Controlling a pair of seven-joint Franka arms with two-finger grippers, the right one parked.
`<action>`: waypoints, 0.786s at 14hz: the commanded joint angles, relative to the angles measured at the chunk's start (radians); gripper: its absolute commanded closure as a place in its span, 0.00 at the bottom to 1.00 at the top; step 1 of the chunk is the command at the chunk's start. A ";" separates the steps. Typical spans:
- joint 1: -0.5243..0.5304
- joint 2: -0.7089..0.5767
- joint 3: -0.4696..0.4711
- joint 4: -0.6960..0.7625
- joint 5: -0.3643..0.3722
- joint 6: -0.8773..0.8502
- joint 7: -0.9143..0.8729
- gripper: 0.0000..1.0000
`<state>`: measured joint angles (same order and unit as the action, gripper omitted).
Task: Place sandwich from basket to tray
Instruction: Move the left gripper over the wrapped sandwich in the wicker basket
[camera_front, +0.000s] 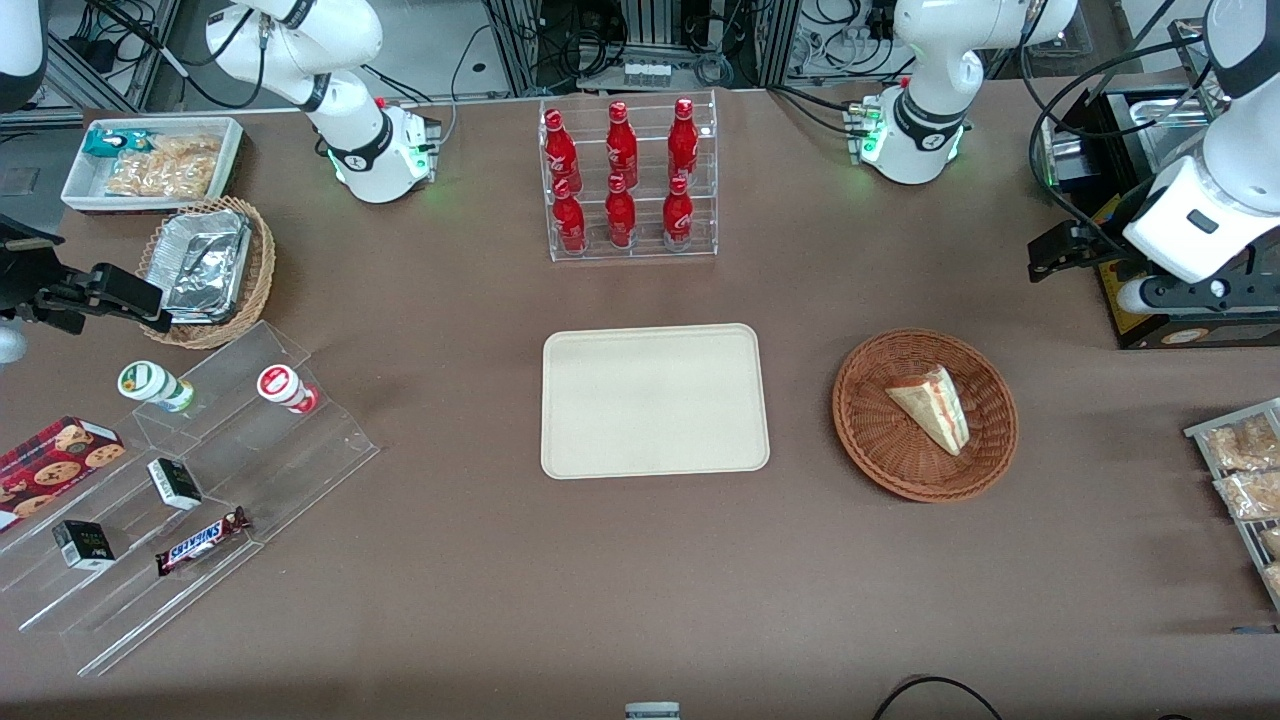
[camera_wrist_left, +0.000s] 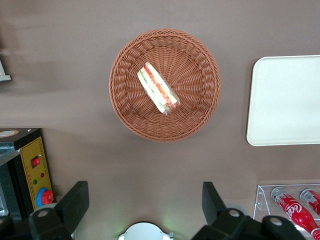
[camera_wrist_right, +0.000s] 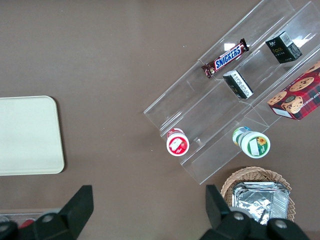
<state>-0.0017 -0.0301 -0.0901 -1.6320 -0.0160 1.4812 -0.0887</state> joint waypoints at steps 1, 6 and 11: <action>0.009 -0.017 -0.010 -0.003 0.022 -0.010 0.010 0.00; -0.001 0.044 -0.016 -0.055 0.025 -0.007 0.013 0.00; -0.001 0.058 -0.016 -0.286 0.025 0.251 0.010 0.00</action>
<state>-0.0030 0.0691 -0.1035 -1.7913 -0.0034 1.6233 -0.0881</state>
